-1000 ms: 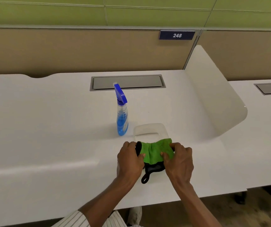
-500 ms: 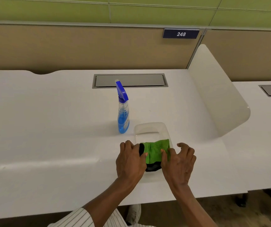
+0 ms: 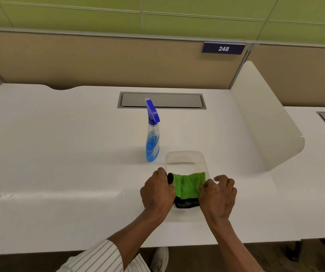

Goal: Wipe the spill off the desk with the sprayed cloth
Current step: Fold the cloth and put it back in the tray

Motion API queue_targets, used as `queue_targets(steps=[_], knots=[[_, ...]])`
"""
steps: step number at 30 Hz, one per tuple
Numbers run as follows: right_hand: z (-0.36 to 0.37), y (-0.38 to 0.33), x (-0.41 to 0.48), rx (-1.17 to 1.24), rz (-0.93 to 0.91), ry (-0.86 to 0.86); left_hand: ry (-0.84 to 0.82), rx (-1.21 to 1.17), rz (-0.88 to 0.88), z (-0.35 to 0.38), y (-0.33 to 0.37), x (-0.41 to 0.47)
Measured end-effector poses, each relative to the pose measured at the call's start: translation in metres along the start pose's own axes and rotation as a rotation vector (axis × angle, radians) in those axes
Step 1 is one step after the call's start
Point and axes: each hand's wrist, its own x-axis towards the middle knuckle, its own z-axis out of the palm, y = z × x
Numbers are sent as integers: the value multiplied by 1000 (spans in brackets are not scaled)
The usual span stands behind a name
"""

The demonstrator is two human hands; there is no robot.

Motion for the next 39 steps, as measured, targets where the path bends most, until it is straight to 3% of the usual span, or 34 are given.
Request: queue_targets(steps=[6,12,19,24,28,39], knots=[[4,0,-1,91,33,3,-1,-45,-57,5,-7,1],[-15,-16,18,245,-61,139,-62,-110,-137,13,-18,-7],[-37,-82,87,679,-321,-143,-108,-181,-198,19,-21,-10],[-36,-129,129,675,-441,-398,-94,-177,-186,24,-24,-16],[-29,-154,138,675,-534,-490,-80,-159,-172,26,-26,-18],[-19,-171,144,719,-500,-318,-84,-135,-171,28,-28,-18]])
